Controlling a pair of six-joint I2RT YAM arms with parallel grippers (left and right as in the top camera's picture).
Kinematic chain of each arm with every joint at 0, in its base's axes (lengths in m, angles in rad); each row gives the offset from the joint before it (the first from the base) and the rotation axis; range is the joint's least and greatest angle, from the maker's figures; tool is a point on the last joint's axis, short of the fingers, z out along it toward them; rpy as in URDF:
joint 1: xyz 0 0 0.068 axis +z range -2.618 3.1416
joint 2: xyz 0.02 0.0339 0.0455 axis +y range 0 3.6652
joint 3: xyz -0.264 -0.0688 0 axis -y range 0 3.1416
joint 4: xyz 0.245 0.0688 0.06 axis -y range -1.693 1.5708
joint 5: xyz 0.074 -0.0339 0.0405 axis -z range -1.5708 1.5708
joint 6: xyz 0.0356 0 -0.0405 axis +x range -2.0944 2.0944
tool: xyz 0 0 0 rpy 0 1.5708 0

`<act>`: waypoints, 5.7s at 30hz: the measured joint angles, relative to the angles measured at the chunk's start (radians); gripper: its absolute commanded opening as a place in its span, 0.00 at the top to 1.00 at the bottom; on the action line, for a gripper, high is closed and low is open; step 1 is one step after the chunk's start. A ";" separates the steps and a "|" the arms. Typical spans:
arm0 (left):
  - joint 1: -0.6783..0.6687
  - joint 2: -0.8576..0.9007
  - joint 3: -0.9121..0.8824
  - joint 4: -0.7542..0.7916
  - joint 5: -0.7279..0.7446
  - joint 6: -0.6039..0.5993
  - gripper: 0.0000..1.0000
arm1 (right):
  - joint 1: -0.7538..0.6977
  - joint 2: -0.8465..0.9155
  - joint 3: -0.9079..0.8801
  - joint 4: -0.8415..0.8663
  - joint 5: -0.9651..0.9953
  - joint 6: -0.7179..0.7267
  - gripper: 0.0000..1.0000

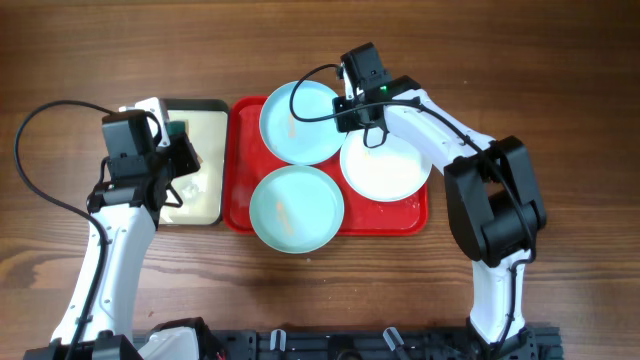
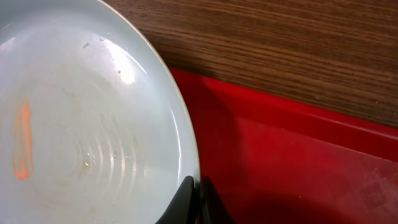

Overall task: Clean dirty plates on tray and stack at the side
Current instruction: 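Carry the sponge with the left gripper over the held blue plate, then scrub the blue plate surface with the sponge in the left gripper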

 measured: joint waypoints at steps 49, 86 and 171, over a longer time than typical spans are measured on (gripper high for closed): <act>-0.173 0.433 0.495 -0.176 -0.049 0.112 0.96 | 0.000 0.000 0.000 0.018 -0.121 0.021 0.96; -0.410 0.660 0.495 -0.074 -0.050 -0.230 0.96 | 0.000 0.000 -0.039 0.089 -0.125 0.021 0.85; -0.411 0.560 0.522 -0.279 -0.006 -0.305 0.96 | 0.000 0.000 -0.073 0.109 -0.125 0.023 0.96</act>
